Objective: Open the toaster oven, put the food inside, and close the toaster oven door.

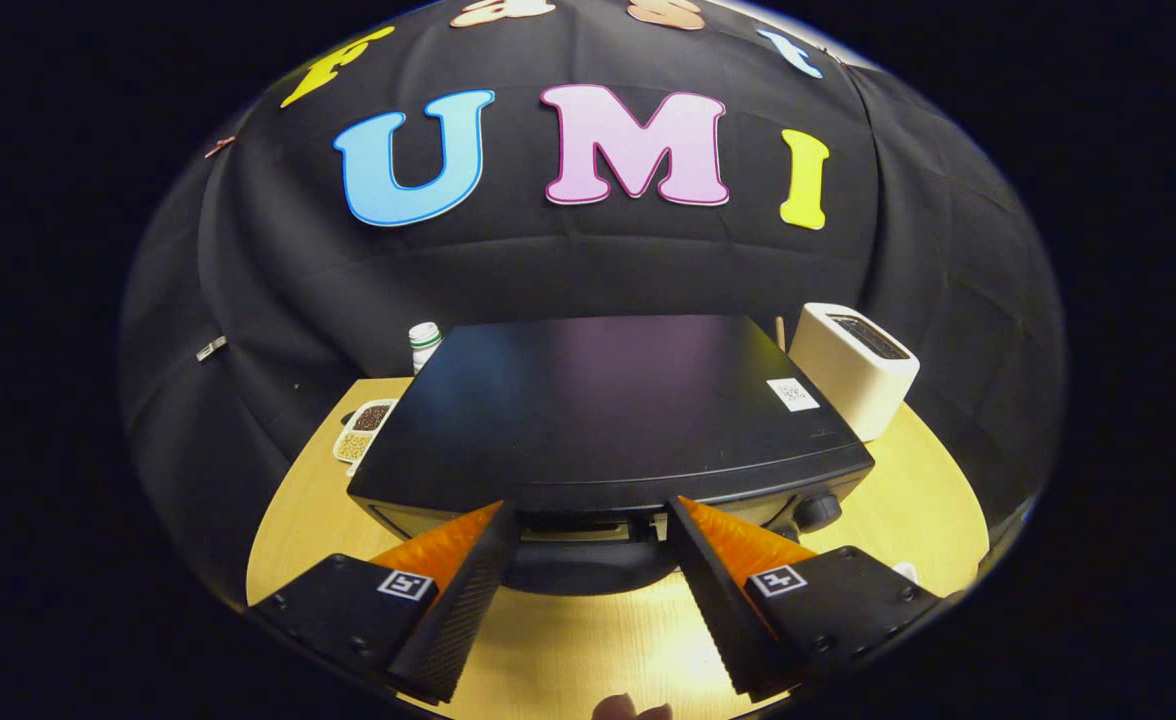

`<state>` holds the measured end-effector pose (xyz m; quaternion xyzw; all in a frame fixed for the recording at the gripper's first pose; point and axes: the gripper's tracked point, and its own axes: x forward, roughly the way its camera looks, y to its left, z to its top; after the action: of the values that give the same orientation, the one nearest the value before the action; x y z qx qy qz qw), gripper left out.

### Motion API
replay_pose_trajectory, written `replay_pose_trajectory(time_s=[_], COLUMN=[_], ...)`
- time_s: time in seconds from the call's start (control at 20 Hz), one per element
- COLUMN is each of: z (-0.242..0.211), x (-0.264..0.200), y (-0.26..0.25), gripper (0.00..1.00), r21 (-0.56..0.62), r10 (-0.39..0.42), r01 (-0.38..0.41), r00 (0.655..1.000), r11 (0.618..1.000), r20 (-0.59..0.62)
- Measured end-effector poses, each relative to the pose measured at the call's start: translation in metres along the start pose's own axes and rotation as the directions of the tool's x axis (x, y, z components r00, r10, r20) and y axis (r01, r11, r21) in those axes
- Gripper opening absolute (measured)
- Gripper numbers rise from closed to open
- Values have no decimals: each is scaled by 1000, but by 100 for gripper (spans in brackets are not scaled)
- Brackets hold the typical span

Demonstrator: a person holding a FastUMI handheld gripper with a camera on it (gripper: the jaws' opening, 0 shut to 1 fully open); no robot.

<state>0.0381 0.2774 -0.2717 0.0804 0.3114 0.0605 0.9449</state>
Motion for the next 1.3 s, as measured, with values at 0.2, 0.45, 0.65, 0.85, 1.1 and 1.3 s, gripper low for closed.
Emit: replay_pose_trajectory(time_s=[0.2,0.45,0.65,0.85,1.1,1.3], z=[-5,-31,-47,-66,-105,-168], x=[-6,-26,-40,-51,-63,-70], y=[-2,-6,-8,-8,-8,-10], gripper=[99,98,98,98,99,99], r21=[-29,-46,-37,-36,-40,-24], r10=[0,14,9,10,1,-11], r01=[1,-14,-9,-11,-5,5], r00=[1000,1000,1000,1000,996,972], r11=[1000,999,999,999,999,1000], r20=[21,12,3,-17,-88,-236])
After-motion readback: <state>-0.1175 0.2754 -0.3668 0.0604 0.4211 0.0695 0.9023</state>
